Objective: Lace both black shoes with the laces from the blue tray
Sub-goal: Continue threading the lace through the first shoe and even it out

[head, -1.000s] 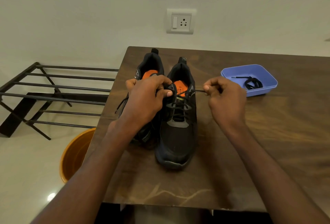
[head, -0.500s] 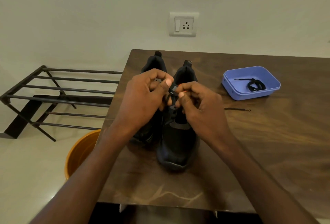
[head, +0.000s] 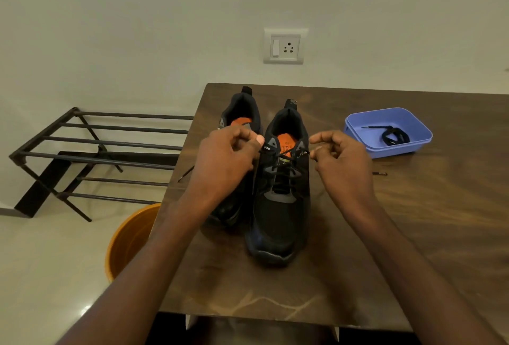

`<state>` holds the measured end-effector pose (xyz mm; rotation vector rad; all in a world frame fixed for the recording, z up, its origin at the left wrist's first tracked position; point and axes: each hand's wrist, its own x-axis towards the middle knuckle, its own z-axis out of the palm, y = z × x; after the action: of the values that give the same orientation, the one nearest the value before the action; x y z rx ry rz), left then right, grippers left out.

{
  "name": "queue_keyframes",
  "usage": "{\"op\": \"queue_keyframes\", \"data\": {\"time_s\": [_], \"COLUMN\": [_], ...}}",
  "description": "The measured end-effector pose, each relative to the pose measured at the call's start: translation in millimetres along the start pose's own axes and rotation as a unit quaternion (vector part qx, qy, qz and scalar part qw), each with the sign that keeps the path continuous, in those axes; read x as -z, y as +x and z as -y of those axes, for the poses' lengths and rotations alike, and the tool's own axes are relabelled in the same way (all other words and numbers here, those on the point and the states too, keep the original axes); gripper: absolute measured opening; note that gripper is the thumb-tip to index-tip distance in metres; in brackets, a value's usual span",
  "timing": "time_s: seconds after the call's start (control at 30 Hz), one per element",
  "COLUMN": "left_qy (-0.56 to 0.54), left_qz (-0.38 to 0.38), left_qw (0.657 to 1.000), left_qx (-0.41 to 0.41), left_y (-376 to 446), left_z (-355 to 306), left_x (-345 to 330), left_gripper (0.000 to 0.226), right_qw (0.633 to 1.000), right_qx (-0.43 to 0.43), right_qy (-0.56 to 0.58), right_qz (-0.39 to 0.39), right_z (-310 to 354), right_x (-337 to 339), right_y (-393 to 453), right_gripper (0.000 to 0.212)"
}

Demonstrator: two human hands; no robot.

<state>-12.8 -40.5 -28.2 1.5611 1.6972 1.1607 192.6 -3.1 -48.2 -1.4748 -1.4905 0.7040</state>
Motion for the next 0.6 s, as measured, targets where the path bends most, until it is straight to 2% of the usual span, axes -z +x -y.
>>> {"op": "queue_keyframes", "data": {"time_s": [0.07,0.23,0.43,0.6], "left_qy": [0.119,0.143,0.216,0.138], "left_qz": [-0.018,0.01,0.056,0.03], "left_qw": [0.991,0.978,0.959,0.978], "left_qx": [-0.061,-0.151,-0.174,-0.155], "left_y": [-2,3,9,10], "left_z": [1,3,7,6], "left_x": [-4,-15,-31,-33], "left_gripper": [0.007,0.023,0.036,0.026], "right_qw": [0.998,0.993,0.988,0.984], "right_qx": [0.036,0.081,0.108,0.123], "right_qy": [-0.047,-0.068,-0.059,-0.085], "right_qz": [0.002,0.058,0.09,0.101], "right_z": [-2,-5,-9,-13], "right_x": [-5,-7,-11,-7], "right_y": [1,5,5,7], "right_gripper": [0.024,0.057,0.052,0.043]}}
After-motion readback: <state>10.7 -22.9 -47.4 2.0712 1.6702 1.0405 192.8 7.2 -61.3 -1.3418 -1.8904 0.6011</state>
